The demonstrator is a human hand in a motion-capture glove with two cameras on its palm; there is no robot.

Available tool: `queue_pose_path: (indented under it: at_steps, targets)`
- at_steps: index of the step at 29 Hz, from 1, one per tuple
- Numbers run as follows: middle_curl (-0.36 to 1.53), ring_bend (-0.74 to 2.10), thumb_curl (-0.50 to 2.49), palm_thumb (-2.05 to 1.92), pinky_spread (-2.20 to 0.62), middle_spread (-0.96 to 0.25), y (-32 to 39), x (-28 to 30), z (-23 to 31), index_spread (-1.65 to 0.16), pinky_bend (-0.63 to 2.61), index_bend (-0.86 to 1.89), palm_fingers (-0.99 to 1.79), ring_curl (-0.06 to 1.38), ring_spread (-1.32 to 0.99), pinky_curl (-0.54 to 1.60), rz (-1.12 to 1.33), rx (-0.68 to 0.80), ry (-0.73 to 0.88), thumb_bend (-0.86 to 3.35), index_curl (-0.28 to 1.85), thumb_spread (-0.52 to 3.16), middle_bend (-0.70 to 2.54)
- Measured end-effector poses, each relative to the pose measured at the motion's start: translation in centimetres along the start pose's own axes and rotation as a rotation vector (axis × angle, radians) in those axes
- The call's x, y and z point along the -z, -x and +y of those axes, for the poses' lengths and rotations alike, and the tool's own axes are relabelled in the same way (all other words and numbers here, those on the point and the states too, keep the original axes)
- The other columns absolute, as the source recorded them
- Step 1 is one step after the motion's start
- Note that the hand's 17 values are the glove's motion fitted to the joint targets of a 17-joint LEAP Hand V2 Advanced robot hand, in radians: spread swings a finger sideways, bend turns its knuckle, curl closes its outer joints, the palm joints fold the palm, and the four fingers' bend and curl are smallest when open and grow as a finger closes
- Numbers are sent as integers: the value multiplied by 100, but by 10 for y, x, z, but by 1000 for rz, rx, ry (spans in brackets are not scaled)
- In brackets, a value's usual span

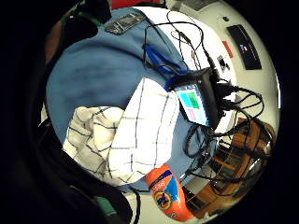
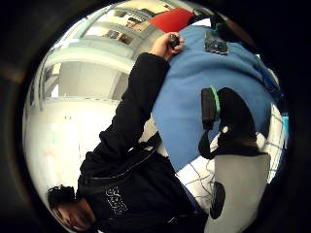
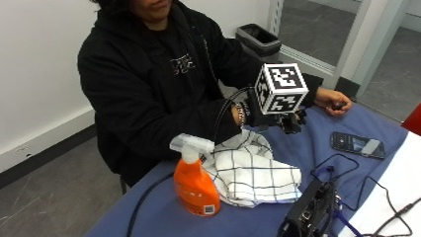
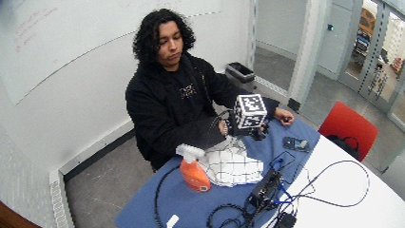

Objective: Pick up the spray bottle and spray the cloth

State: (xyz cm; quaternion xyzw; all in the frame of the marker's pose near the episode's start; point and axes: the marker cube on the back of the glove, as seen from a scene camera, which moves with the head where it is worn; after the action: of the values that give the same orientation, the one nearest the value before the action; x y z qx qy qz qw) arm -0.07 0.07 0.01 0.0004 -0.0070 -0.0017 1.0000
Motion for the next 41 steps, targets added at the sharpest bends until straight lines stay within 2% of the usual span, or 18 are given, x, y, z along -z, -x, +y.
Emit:
queue_pose_path:
  at_steps: [9, 21, 27, 41]
  targets:
    - [16, 35, 18, 61, 18, -2, 7, -6, 8, -29, 33, 20, 60, 19, -1, 18, -15, 14, 8, 45, 20, 89, 24]
    - [23, 31, 25, 62, 22, -2, 27, -4, 31, -33, 29, 17, 59, 23, -1, 23, -9, 53, 13, 43, 27, 120, 19]
    - [26, 30, 28, 62, 22, -2, 41, -5, 69, -33, 28, 16, 58, 25, -1, 26, 1, 69, 25, 41, 28, 126, 18]
    - [29, 29, 32, 64, 23, -2, 42, -32, 203, -33, 27, 16, 58, 28, -1, 29, 57, 11, 41, 36, 31, 134, 18]
